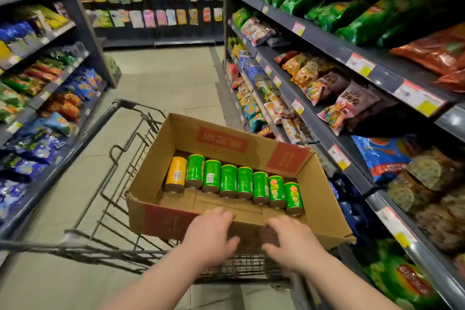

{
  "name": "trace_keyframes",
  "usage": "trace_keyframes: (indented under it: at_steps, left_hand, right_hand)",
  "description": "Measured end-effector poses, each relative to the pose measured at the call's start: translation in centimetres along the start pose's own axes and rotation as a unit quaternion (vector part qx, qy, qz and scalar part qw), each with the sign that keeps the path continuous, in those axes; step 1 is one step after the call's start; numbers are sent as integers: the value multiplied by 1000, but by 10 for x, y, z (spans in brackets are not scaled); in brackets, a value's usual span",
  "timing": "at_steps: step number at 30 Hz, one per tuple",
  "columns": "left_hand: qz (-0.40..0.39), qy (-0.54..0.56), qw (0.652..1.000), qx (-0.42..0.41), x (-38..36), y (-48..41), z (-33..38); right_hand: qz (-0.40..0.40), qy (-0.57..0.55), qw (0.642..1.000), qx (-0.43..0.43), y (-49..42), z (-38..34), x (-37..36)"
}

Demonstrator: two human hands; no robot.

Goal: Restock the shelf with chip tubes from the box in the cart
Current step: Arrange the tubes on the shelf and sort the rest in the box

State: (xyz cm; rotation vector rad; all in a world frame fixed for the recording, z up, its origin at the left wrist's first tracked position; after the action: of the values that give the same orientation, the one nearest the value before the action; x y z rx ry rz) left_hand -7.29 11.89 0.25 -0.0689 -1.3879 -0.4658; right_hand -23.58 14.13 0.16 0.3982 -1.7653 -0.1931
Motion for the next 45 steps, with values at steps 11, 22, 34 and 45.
trace_keyframes:
  at_steps: [11,22,34,45]
  left_hand:
    - [-48,5,999,-24,31,-90,-108]
    - [-145,14,988,55,-2,-154,-145]
    - [-134,79,955,251,-33,-205,-207]
    - [-137,-34,944,299,-36,-257,-224]
  right_hand:
    - [-27,-44,997,-64,-98,-40,9]
    - [-87,-49,991,-93,-137,-25,-3]
    - [-176,-41,983,-15,-208,-12,-20]
    - [-252,-25,966,44,-239,-8,-50]
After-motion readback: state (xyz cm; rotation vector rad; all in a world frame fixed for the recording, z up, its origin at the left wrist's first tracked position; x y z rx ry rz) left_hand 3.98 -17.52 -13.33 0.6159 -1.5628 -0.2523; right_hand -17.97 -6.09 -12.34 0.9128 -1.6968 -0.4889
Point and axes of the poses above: each hand's wrist, its own y-axis away from the middle knuckle, its own x-axis out of the back of the hand, z = x × y, the point moved 5 cm from there along -y, towards the middle knuckle, and after that the axes turned 1 degree about x, right-handed, at the moved point
